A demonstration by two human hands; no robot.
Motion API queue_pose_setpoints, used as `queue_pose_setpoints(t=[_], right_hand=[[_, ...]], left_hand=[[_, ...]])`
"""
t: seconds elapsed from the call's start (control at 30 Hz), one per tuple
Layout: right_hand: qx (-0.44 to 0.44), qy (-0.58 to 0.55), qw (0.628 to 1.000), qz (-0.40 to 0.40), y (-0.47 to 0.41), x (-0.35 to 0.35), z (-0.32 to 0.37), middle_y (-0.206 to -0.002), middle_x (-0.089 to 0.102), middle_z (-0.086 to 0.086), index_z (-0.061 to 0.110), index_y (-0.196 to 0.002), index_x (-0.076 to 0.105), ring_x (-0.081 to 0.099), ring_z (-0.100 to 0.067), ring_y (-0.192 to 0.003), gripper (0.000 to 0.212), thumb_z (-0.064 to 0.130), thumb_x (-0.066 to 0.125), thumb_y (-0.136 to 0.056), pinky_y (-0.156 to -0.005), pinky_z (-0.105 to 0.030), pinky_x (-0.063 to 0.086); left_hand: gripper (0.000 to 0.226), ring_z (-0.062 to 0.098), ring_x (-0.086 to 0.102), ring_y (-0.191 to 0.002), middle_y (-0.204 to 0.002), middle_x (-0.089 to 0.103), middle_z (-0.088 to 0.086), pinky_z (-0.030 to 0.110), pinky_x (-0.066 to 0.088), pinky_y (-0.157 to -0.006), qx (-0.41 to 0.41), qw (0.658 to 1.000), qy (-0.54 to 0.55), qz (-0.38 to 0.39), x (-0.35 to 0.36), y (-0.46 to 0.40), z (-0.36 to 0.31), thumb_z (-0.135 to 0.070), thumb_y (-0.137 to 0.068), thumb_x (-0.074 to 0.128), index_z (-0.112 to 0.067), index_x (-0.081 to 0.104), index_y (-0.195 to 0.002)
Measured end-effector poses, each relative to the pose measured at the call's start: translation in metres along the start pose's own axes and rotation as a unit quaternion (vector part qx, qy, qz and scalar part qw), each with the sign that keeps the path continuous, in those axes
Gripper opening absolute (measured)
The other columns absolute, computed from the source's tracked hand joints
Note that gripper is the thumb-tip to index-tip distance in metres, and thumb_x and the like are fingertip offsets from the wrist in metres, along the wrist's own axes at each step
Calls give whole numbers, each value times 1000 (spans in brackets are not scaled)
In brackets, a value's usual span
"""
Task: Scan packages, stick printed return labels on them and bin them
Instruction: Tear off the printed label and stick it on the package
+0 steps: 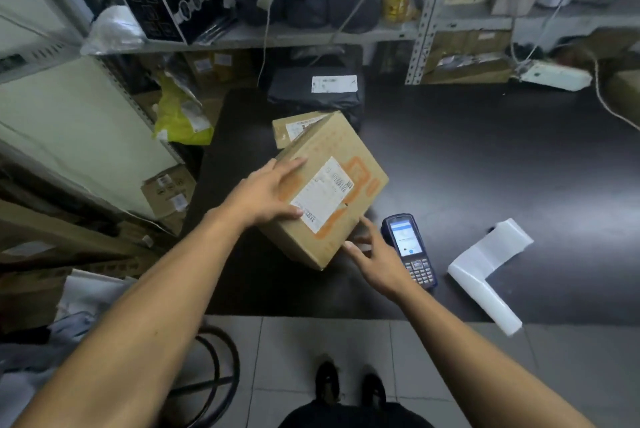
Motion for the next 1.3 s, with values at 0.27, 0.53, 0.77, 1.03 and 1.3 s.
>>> queue_pose_setpoints(t=[0.27, 0.53, 0.77, 1.03, 1.3], right_hand=[[172, 222, 941, -187, 8, -78, -79, -141, 39, -18, 9, -146, 28, 35, -36, -131, 91, 56, 70, -81, -104, -45, 36], [194, 181, 957, -121, -7, -74, -95, -130, 44, -17, 6, -132, 42, 42, -34, -122, 76, 41, 76, -74, -98, -41, 43], [157, -33, 985, -66, -2, -85, -74, -108, 63, -4, 16, -118, 53, 65, -21, -90, 58, 38, 81, -72, -64, -31, 53], [167, -203, 956, 129, 22, -73, -36, -76, 52, -6, 9, -101, 60, 51, -18, -61, 25, 29, 69, -89, -57, -30, 38], [211, -270, 928, 146, 41, -76, -52, -81, 48, -8, 12, -97, 62, 50, -17, -64, 18, 28, 67, -90, -70, -35, 45]], left_hand=[[105, 33, 12, -151, -165, 8, 10, 57, 24, -117, 45, 991, -126, -19, 17, -7, -29, -53, -74, 78, -70, -1, -141], [105, 32, 10, -152, -166, 7, 7, 58, 23, -117, 27, 990, -136, -22, 17, -1, -37, -53, -75, 78, -70, -1, -142], [103, 36, 10, -151, -166, 7, 10, 58, 22, -117, 10, 986, -160, -53, 22, -1, -54, -54, -78, 76, -65, -1, -145], [93, 41, -1, -151, -166, -5, 11, 64, 13, -115, 41, 959, -269, -80, 44, 0, -78, -42, -90, 67, -60, -2, -148], [95, 41, -1, -150, -166, -6, 11, 66, 11, -116, 28, 955, -284, -79, 50, 0, -79, -44, -88, 68, -60, -5, -147]])
Point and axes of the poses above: each hand's wrist, its own y-axis away from the middle knuckle, its own x-axis out of the palm, z = x × y, the point moved 8 cm from there along -y, towards the middle knuckle
